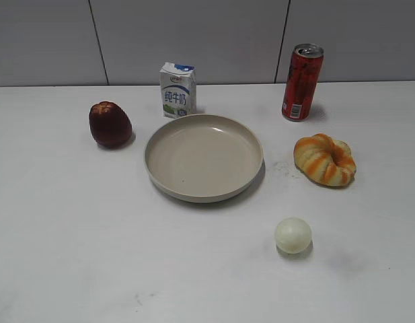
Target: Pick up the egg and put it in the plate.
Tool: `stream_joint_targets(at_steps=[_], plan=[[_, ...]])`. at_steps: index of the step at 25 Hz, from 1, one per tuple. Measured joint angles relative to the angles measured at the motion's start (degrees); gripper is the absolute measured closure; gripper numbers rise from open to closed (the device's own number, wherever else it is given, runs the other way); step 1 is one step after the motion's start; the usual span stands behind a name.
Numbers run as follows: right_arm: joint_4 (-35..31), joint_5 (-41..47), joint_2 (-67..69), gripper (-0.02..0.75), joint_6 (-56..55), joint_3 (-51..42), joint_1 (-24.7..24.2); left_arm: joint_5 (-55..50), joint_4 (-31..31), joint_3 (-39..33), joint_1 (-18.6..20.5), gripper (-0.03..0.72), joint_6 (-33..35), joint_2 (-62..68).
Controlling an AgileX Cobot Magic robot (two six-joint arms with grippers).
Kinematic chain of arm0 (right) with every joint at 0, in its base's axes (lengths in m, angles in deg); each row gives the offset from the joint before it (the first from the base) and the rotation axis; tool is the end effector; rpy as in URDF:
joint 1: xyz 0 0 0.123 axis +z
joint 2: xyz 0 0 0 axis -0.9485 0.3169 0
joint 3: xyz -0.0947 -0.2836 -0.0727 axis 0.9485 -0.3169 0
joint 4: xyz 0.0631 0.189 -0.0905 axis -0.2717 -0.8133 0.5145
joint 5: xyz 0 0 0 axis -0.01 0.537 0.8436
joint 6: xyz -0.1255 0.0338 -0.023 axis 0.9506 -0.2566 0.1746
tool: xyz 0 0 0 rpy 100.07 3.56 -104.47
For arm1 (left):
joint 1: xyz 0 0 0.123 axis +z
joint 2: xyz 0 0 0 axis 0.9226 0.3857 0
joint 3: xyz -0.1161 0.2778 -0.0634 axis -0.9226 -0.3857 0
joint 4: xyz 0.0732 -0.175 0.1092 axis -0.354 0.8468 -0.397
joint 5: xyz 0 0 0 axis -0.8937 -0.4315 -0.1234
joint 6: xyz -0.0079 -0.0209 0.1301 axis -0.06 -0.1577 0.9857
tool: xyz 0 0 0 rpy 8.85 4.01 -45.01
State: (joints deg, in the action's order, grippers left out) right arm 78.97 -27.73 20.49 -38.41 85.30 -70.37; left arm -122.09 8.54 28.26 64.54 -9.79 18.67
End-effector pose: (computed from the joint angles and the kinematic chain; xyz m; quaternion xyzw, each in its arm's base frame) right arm -0.0204 0.0009 0.2432 0.0189 0.8484 0.0286 0.5283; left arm -0.0217 -0.0006 0.2338 0.0866 0.8588 0.0191 0.5046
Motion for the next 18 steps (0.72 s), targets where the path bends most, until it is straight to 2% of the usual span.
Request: stream_joint_targets(at_steps=[11, 18], plan=[[0.0, -0.8, 0.0, 0.167, -0.1, 0.6, 0.0, 0.0, -0.1, 0.0, 0.0, 0.491, 0.0, 0.0], [-0.9, -13.7, 7.7, 0.069, -0.2, 1.7, 0.0, 0.0, -0.1, 0.0, 0.0, 0.491, 0.0, 0.0]])
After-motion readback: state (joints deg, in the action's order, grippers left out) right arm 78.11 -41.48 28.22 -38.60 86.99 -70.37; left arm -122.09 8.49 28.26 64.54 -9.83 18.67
